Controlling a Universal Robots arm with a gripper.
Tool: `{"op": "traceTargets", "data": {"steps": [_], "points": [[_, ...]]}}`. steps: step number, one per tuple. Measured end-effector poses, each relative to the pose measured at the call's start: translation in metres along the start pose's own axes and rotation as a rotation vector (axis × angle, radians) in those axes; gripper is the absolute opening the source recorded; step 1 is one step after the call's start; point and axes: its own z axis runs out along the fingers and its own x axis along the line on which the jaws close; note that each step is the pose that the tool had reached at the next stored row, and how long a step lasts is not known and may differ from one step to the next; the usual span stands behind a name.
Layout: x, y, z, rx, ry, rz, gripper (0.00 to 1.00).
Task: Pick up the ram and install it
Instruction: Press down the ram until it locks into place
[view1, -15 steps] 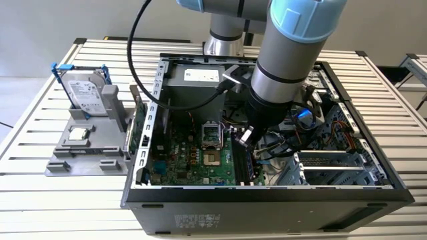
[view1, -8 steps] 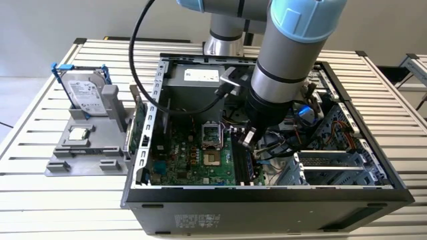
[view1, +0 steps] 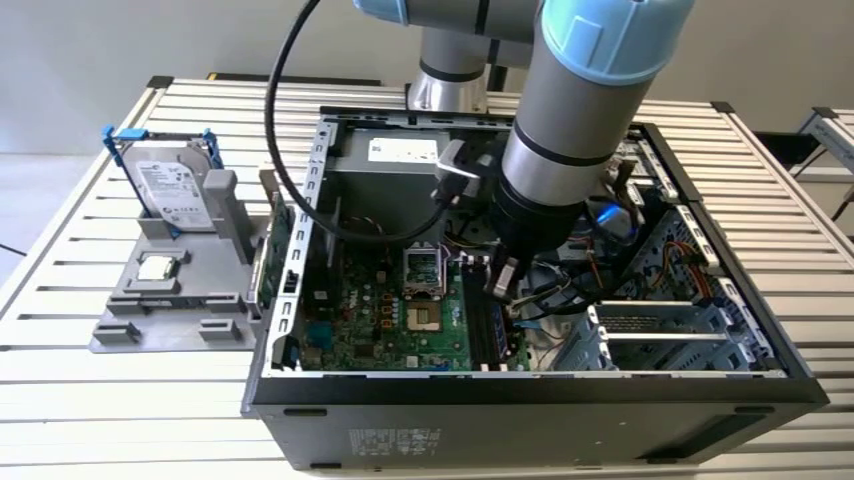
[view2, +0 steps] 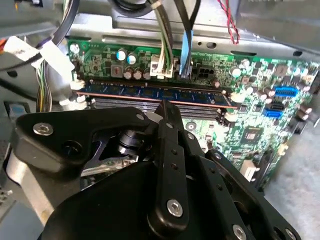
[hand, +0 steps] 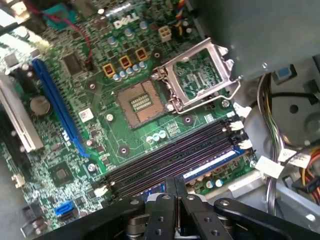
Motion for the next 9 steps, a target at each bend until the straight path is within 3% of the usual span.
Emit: {"op": "traceTargets", "data": {"steps": [9], "points": [[-0.0001,0.0001,0.0,-0.0018,0.0037,-0.162,0.0]]}}
